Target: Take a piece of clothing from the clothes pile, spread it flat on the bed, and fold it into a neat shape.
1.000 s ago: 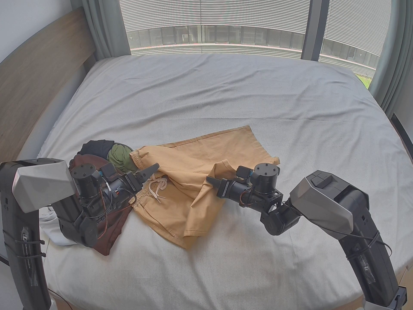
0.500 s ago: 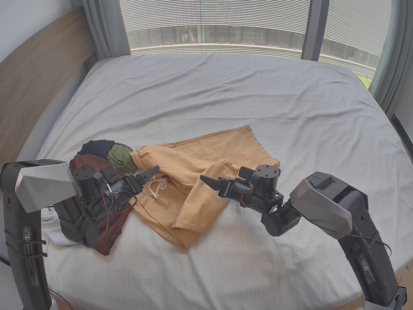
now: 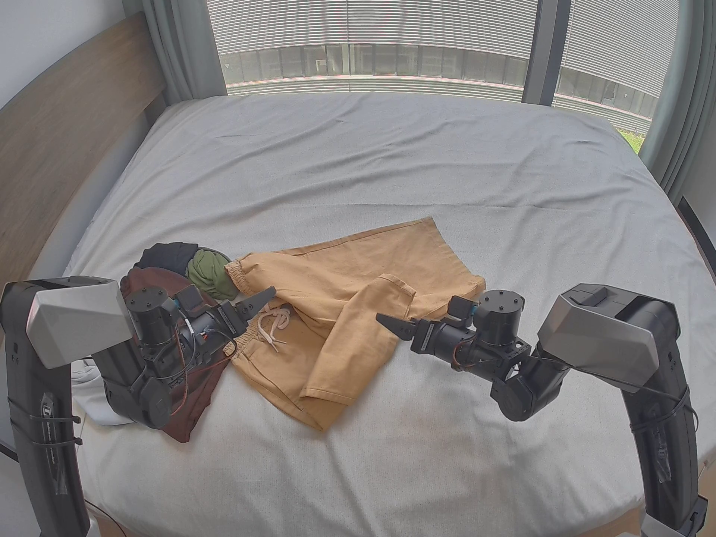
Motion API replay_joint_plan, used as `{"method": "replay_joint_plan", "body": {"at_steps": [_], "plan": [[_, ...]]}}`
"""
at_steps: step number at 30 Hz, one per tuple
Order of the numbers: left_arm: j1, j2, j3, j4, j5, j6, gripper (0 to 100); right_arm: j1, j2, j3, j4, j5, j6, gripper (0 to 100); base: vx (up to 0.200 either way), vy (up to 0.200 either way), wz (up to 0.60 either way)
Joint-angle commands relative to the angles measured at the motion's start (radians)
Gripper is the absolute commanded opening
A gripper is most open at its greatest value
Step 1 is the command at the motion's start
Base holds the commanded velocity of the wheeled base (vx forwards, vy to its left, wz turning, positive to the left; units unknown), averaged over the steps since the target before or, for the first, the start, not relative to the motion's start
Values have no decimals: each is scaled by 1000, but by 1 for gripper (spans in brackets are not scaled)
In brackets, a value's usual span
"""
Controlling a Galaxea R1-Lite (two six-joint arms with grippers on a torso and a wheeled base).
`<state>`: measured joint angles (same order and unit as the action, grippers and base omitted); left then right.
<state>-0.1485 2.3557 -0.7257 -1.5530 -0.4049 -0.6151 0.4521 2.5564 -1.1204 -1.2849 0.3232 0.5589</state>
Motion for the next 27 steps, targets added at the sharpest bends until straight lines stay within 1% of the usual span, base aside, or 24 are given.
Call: {"method": "replay_joint_plan", "body": {"at_steps": [1, 9, 18, 21, 22, 27], "plan": [[0, -3, 0, -2, 0, 0, 100, -4, 18, 68, -27, -1, -8, 100, 0, 0, 0], [0, -4, 0, -2, 1, 0, 100, 3, 116, 10, -39, -1, -7, 100, 0, 0, 0], [0, -3, 2, -2, 1, 0, 100, 28, 146, -45, -27, 0, 1, 100, 0, 0, 0], [0, -3, 2, -2, 1, 0, 100, 33, 160, -58, -27, 0, 12, 100, 0, 0, 0], [0, -1, 2, -2, 1, 0, 100, 42, 173, -70, -37, 0, 30, 100, 0, 0, 0], [0, -1, 2, -2, 1, 0, 100, 56, 168, -82, -57, 0, 64, 100, 0, 0, 0]]}}
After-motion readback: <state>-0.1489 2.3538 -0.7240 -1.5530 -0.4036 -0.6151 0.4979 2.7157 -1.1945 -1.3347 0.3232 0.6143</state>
